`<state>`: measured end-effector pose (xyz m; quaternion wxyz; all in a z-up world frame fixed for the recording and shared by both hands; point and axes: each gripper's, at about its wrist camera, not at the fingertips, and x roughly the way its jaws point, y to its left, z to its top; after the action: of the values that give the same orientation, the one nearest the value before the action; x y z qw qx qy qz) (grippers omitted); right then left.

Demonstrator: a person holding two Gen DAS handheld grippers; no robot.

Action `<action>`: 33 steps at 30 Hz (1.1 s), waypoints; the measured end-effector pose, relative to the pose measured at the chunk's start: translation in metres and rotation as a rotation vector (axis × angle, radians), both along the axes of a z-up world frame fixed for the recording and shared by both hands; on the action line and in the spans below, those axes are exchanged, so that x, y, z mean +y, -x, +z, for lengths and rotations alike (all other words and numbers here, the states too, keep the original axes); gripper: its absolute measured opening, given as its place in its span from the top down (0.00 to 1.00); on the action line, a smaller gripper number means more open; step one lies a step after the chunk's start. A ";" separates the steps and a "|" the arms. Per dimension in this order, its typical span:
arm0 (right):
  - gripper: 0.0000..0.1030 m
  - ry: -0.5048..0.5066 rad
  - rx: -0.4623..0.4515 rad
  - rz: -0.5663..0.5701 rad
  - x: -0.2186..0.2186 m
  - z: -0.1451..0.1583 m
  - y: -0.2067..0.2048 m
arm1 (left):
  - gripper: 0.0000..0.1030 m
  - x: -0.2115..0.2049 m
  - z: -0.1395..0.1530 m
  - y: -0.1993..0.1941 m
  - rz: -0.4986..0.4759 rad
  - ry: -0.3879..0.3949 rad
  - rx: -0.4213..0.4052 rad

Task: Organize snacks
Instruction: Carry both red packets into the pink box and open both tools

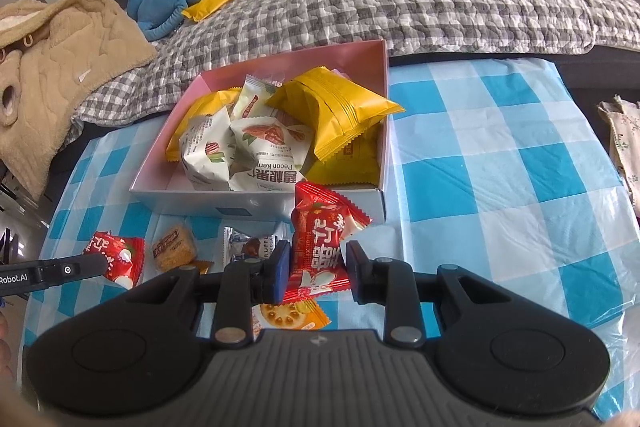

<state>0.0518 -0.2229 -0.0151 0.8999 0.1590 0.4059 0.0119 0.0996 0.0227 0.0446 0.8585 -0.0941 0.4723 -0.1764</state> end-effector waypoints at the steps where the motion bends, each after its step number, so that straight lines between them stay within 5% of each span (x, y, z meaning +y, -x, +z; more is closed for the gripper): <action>1: 0.74 -0.002 -0.002 0.000 0.000 0.001 0.000 | 0.74 0.000 0.001 0.000 -0.001 0.003 -0.003; 12: 0.74 -0.017 -0.026 0.001 -0.001 0.006 0.001 | 0.74 0.002 0.009 0.000 0.004 0.039 -0.031; 20: 0.74 -0.150 -0.049 -0.012 -0.011 0.008 -0.004 | 0.74 0.004 0.015 -0.011 0.023 0.098 -0.056; 33: 0.74 -0.162 -0.092 -0.006 -0.018 0.008 -0.029 | 0.74 -0.008 0.014 -0.044 0.057 0.155 -0.124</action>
<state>0.0803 -0.2410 -0.0072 0.9018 0.2318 0.3612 0.0495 0.1439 0.0148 0.0591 0.8810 -0.1624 0.4002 -0.1935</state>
